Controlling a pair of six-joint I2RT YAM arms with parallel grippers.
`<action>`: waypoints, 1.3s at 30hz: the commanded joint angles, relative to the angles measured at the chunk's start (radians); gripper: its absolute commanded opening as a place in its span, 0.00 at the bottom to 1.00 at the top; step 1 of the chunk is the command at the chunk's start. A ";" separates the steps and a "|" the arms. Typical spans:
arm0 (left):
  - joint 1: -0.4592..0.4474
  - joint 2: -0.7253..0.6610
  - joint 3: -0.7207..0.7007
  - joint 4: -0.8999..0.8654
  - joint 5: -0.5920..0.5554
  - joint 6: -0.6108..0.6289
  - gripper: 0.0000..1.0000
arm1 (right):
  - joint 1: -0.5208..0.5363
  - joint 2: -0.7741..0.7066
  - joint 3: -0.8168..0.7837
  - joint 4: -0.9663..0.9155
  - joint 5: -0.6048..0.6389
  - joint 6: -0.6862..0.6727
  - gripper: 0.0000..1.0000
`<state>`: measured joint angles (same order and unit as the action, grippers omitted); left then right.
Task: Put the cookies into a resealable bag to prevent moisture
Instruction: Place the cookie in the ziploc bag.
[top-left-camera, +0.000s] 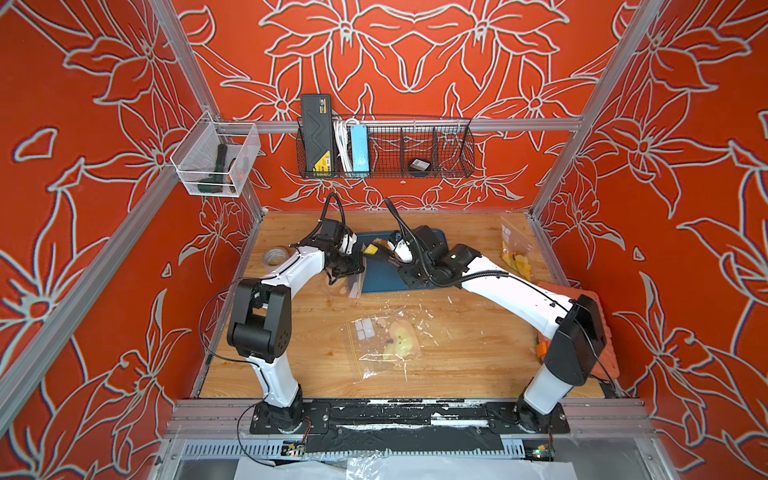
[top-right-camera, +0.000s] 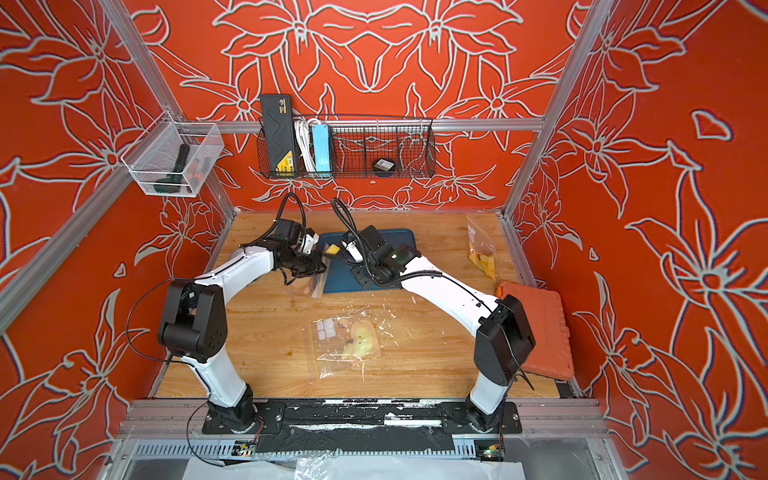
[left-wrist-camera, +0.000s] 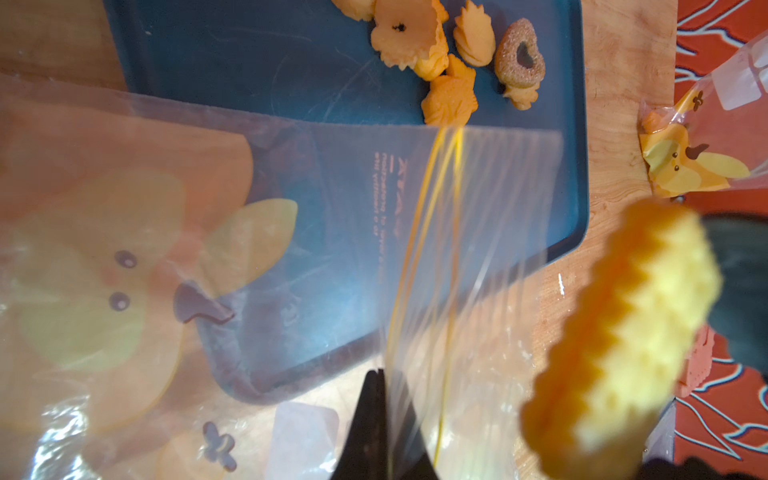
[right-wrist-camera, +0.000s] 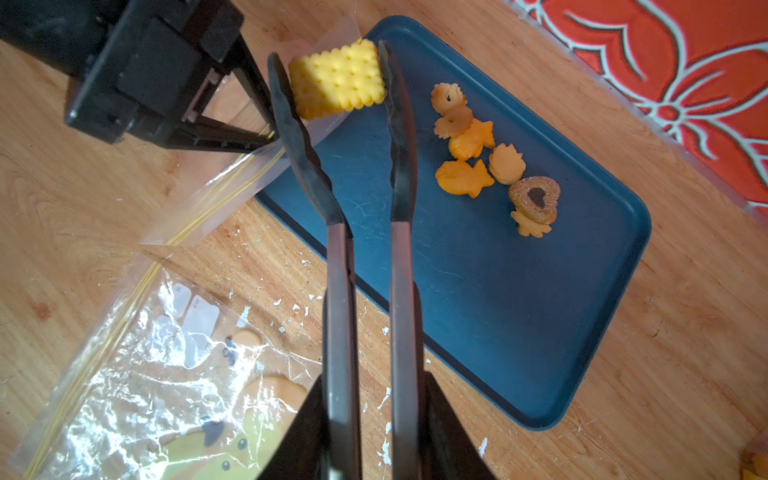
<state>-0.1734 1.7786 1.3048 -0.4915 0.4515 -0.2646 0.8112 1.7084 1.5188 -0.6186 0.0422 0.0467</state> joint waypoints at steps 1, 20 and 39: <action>-0.006 0.009 0.004 -0.008 0.016 0.021 0.00 | 0.017 0.016 0.047 -0.007 0.008 -0.007 0.34; -0.008 -0.001 0.008 -0.014 -0.028 0.021 0.00 | 0.077 0.022 -0.048 -0.040 0.245 -0.098 0.32; -0.007 0.009 0.021 -0.013 0.027 0.031 0.00 | 0.169 0.051 -0.070 0.049 0.335 -0.241 0.33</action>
<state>-0.1768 1.7878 1.3098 -0.4938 0.4530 -0.2581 0.9821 1.7458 1.4071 -0.5949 0.3435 -0.1768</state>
